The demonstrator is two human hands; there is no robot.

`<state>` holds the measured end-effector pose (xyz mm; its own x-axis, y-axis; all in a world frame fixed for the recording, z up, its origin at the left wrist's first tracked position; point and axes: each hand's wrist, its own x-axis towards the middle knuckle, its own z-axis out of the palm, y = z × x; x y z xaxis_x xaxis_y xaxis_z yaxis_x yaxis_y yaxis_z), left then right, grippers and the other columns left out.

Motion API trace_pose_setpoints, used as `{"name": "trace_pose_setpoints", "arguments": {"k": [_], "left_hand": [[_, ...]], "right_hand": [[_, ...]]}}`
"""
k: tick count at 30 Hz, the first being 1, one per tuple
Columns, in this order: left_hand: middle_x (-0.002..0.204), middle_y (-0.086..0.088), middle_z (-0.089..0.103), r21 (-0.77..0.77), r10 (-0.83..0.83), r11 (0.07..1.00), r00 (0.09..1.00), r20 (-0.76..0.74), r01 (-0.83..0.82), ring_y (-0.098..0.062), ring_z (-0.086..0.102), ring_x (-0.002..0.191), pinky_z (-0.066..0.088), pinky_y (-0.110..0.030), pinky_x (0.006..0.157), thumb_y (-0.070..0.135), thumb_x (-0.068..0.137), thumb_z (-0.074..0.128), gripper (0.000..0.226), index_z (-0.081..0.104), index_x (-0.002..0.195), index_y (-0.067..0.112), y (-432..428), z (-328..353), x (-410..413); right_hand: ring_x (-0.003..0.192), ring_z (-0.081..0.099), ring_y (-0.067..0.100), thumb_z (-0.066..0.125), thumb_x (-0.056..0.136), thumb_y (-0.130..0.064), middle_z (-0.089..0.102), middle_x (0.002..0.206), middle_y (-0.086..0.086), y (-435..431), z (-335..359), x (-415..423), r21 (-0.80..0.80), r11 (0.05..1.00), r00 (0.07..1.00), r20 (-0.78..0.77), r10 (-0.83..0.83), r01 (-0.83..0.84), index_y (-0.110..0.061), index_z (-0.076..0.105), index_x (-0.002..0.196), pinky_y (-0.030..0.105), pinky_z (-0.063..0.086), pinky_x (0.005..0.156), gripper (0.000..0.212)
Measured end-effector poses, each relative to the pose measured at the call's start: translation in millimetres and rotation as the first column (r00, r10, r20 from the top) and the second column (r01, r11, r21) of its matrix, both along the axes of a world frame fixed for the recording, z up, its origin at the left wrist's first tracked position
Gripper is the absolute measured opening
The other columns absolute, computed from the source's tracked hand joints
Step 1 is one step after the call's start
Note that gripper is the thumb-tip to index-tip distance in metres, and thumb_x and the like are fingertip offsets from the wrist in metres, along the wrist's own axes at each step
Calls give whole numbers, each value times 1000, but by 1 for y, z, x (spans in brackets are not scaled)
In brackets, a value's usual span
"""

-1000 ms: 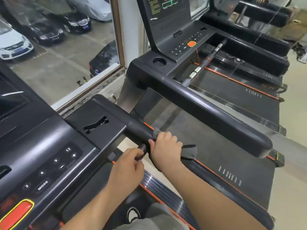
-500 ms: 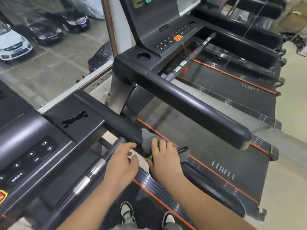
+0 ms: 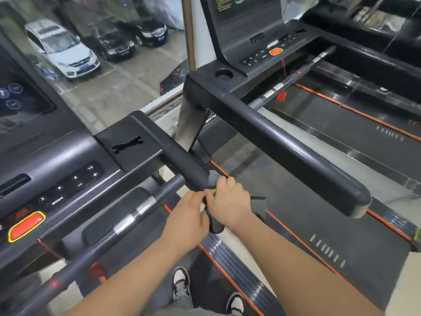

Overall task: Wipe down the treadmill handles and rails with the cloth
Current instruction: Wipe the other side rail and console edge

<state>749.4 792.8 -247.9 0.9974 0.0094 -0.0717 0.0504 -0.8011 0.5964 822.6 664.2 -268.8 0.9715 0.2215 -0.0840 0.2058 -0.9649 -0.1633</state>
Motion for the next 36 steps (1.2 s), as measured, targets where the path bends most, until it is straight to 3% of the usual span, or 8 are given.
{"name": "trace_pose_setpoints", "arguments": {"k": [3,6,11,15,19,21,26,36], "left_hand": [[116,6,60,-17,44,999,999,18,-43,-16,57,111,46,-29,88,9,86,56,40,61,123,25,-8,3,1],[115,9,60,-67,69,995,997,16,-68,-13,60,108,49,-31,90,10,90,58,36,63,122,24,-22,6,-5],[101,13,61,-109,-51,993,998,34,54,-11,62,95,54,-37,86,23,91,55,23,67,109,23,-50,-3,-23],[97,15,60,-114,-65,991,997,46,70,-9,61,92,55,-38,82,25,89,52,23,67,106,25,-52,-6,-33],[95,16,60,-80,-45,996,997,66,51,-8,59,89,55,-39,80,15,88,59,23,67,108,25,-43,-6,-34],[94,12,62,-72,-14,997,996,85,21,-10,60,88,54,-38,80,7,87,63,27,68,107,23,-42,-5,-33],[99,19,65,-131,91,988,990,111,-76,3,61,88,51,-26,81,6,90,64,28,67,106,29,-52,-2,-25],[90,13,64,-342,-56,933,984,170,112,-12,63,78,53,-31,70,-1,92,64,25,70,97,22,-147,-18,-66]], "right_hand": [[91,62,37,51,94,-56,58,104,12,-17,-4,-13,35,999,998,54,27,-29,-9,55,117,44,50,71,52],[84,61,34,53,88,-59,59,98,10,-62,-10,-53,-24,998,995,78,55,-53,-10,56,120,43,50,68,59],[79,59,34,48,88,-59,56,93,8,-137,-17,-107,-61,998,990,139,17,-9,-11,56,122,44,52,62,60],[76,63,34,43,88,-61,59,88,8,-115,-16,-92,-110,991,994,91,-60,70,-11,61,106,42,51,59,57],[110,60,36,36,100,-63,57,116,9,-65,-1,-39,67,989,986,-109,-126,134,-15,53,115,47,49,86,54],[114,58,36,38,101,-62,57,121,10,-47,-3,-24,108,981,980,-141,-143,159,-14,53,120,46,48,89,54],[80,60,32,49,88,-61,57,93,7,-72,-9,-63,90,993,987,132,-88,76,-16,57,102,42,49,63,48],[86,59,30,50,86,-62,58,101,5,-219,-20,-175,-21,996,981,174,-85,90,-15,61,119,41,52,69,58]]}}
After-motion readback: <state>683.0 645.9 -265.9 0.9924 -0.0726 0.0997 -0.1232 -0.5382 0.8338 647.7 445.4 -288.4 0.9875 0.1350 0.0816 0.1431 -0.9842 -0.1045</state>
